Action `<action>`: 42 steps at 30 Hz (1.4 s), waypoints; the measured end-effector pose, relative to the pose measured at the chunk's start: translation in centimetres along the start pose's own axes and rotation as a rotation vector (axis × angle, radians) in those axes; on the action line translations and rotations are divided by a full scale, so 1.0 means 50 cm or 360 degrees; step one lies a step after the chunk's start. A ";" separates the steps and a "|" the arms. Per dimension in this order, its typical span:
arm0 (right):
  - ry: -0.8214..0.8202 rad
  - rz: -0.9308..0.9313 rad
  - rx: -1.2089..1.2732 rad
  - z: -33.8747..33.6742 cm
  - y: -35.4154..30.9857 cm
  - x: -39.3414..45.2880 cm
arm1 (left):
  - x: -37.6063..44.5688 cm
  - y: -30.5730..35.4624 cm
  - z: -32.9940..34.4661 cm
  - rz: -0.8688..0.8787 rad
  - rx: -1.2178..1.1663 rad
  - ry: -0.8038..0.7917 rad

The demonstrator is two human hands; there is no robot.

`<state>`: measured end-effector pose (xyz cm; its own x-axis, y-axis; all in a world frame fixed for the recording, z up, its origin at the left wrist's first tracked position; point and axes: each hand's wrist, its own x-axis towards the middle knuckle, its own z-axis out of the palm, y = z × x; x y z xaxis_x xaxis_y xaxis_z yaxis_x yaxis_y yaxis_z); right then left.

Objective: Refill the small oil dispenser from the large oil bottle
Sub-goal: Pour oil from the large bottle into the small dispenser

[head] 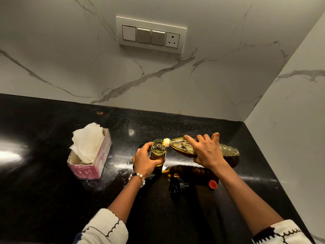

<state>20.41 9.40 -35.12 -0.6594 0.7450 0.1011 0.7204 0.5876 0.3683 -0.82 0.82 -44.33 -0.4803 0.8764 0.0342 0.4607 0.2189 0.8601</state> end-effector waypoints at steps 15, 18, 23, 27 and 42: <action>0.0011 0.0002 0.0000 -0.001 -0.001 -0.002 | -0.002 0.002 -0.001 0.0018 -0.0005 0.0005; 0.0009 0.0007 0.0010 -0.002 0.000 -0.003 | -0.002 0.002 0.000 0.0015 -0.0007 0.0012; 0.0007 0.0007 0.0017 -0.001 -0.001 -0.002 | -0.001 0.001 0.000 0.0007 0.0001 0.0015; 0.0015 -0.0001 0.0007 0.000 0.000 -0.001 | -0.001 -0.001 0.000 0.0007 0.0009 0.0011; 0.0003 0.0004 0.0010 -0.001 0.001 0.000 | -0.002 0.004 -0.002 0.0002 0.0026 0.0010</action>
<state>20.44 9.42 -35.08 -0.6578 0.7460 0.1039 0.7236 0.5876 0.3622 -0.76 0.72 -44.08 -0.4842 0.8741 0.0386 0.4735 0.2247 0.8517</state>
